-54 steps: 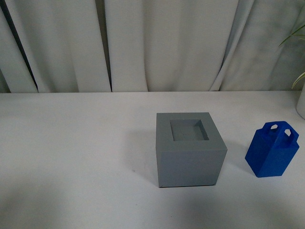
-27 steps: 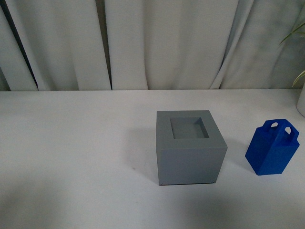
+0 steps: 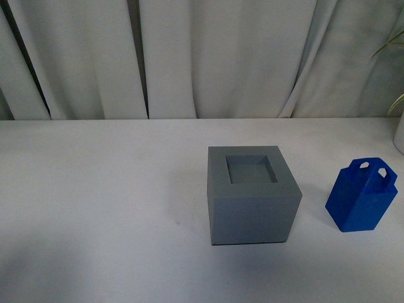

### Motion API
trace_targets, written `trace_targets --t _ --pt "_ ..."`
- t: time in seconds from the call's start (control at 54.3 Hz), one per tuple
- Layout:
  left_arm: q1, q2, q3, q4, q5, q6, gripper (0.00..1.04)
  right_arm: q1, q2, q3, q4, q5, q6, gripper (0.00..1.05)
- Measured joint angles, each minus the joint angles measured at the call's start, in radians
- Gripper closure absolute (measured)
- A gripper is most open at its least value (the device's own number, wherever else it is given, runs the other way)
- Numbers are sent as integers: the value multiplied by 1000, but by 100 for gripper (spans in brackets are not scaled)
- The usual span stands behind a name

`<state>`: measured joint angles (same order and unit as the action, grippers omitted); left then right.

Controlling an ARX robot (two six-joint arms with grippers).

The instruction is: Insert blue part into gray base

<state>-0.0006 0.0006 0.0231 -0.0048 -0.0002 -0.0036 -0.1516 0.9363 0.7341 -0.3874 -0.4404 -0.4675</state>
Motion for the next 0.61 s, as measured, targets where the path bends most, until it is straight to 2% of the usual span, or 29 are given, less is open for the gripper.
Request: trace_targets --t 0.092,0.258,0.442,0.607 --pt "0 0 0 0 0 0 6 0 150 145 -157 -14 -186 7" --pt "0 0 0 0 0 0 6 21 383 378 -397 41 -493 7" --pt "0 0 0 0 0 0 6 62 556 522 -548 118 -673 7" --pt "0 0 0 0 0 0 6 106 728 652 -588 180 -787 7"
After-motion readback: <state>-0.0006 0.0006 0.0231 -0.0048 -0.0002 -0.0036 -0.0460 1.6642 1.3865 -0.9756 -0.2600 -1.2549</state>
